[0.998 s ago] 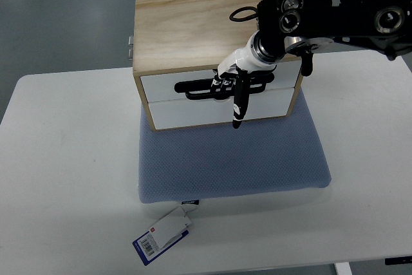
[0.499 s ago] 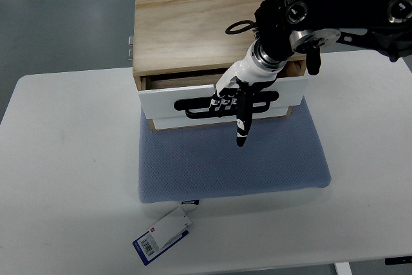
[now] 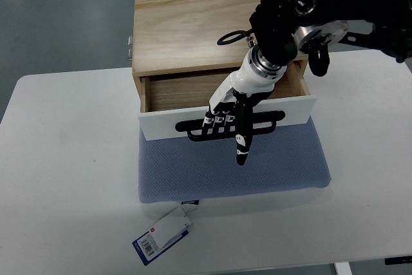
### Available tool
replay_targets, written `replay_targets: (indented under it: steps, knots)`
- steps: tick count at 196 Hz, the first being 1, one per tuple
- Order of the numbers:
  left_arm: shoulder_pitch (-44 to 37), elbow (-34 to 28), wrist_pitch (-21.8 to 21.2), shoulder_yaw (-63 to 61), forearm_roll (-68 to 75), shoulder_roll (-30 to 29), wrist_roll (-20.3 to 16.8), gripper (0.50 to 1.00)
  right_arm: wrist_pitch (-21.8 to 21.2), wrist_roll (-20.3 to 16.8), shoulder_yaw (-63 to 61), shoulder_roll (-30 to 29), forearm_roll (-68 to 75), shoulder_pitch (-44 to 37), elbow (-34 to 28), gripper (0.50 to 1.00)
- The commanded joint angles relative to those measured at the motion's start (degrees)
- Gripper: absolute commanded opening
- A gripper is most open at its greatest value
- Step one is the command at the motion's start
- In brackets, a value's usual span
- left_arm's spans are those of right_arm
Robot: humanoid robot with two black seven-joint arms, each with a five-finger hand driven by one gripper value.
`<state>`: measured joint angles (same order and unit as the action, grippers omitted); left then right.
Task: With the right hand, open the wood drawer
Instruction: 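Hook the handle with the right hand and pull the drawer toward the robot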
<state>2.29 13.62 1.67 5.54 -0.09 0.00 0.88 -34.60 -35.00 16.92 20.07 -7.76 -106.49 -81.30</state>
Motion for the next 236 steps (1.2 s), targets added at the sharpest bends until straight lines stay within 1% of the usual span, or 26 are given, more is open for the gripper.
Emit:
replay_targets:
  steps: [1, 111, 163, 236]
  knots:
    - [0.0, 0.0, 0.0, 0.0, 0.0, 0.0, 0.0, 1.0, -0.4, 0.0, 0.0, 0.2, 0.4, 0.0, -0.3, 0.946]
    - [0.0, 0.0, 0.0, 0.0, 0.0, 0.0, 0.0, 1.0, -0.4, 0.0, -0.3, 2.5, 6.5, 0.0, -3.7, 0.946]
    - [0.0, 0.0, 0.0, -0.1, 0.0, 0.0, 0.0, 1.0, -0.4, 0.0, -0.9, 2.5, 6.3, -1.3, -3.9, 0.946]
    - [0.0, 0.0, 0.0, -0.1, 0.0, 0.0, 0.0, 1.0, -0.4, 0.0, -0.9, 4.3, 4.6, -2.1, -3.9, 0.946]
